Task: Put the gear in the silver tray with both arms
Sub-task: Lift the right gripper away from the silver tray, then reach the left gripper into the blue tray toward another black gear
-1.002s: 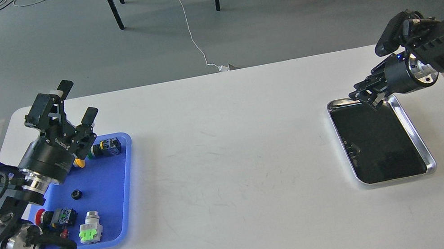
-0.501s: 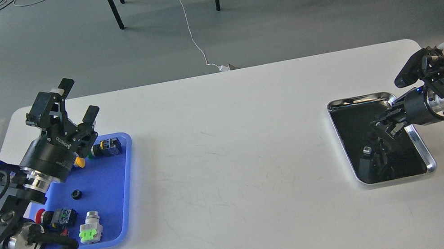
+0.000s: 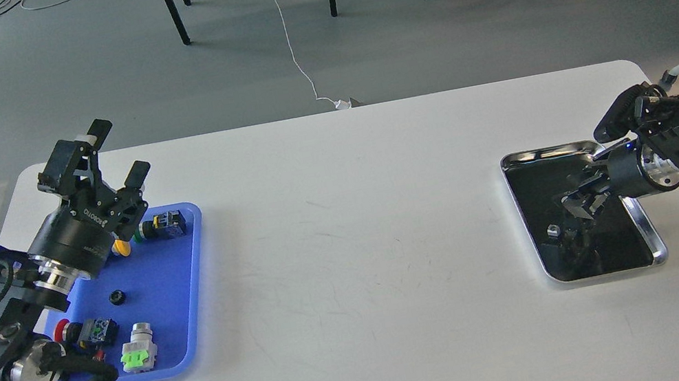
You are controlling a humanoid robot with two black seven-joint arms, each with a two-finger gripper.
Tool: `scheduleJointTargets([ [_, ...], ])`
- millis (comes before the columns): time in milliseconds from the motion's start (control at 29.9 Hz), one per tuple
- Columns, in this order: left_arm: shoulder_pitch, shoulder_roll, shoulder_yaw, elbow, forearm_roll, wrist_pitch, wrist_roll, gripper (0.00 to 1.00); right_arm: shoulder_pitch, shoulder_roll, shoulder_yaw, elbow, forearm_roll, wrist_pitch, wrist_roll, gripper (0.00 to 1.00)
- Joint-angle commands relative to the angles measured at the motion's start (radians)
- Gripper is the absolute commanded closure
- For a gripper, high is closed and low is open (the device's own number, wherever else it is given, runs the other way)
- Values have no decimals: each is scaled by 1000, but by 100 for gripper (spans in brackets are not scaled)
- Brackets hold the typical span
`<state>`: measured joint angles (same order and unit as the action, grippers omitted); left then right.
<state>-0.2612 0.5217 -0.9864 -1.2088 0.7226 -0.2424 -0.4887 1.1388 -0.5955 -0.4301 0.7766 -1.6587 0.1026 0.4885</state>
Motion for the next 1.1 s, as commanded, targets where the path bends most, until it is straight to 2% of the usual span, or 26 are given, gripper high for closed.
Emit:
scheduleJointTargets([
  [0,0,1,2,0,0,0,0,2,28,-26,60,36,11,-1,0,9],
  [33,0,3,3,0,0,-1,0,2,41,-44,100,58,29,3,0,6],
  [134,0,1,5,0,1,-1,0,2,45,-72,209,122,178,14,0,4],
  [334,0,3,12,-14,9,-1,0,2,18,-66,281,148,688,16,0,3],
  [468,0,12,20,-44,41,-3,0,2,-65,-26,307,156,1119,22,0,3],
  [568,7,34,31,-74,180,-3,0,2,-126,8,355,165,1374,69,0,3],
  [635,7,46,55,-84,353,0,0,2,-177,11,405,173,1517,147,0,3],
  [735,7,76,83,-103,622,0,0,2,-253,29,511,161,1640,270,0,3],
  [835,4,136,126,-123,857,3,0,2,-329,42,609,136,1721,328,0,3],
  [1069,-78,326,219,-141,1375,2,0,2,-381,42,643,125,1732,336,0,3],
])
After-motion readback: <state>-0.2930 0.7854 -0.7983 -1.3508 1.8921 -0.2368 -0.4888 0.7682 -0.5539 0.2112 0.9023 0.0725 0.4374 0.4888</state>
